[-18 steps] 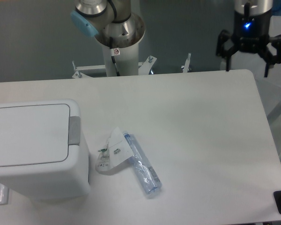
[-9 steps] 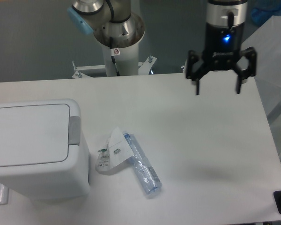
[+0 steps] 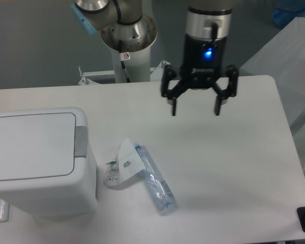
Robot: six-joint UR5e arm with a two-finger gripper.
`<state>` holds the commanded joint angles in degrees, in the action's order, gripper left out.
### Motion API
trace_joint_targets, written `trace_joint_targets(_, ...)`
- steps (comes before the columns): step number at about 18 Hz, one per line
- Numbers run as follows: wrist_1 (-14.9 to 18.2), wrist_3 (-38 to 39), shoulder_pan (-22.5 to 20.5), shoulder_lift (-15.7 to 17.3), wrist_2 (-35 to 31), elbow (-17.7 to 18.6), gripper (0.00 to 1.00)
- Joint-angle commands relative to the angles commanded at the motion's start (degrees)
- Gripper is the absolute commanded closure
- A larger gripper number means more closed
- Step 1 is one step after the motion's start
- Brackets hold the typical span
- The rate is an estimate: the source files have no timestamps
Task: Open the trash can
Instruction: 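Move the gripper over the trash can's grey lid button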
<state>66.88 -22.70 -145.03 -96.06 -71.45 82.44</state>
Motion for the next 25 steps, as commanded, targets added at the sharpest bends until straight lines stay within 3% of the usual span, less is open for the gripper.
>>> trace_joint_targets(4,-0.52,6.77,2.9,-0.96,0.0,0.35,0.0)
trace_joint_targets(8,-4.39,15.21,4.58,-1.67,0.7,0.7,0.0)
trace_joint_targets(15,-4.57,20.49,7.3,-2.02,0.88,2.19,0.0)
trace_joint_targets(25,-6.68,20.68,12.13,-3.69,0.7,3.25,0.0)
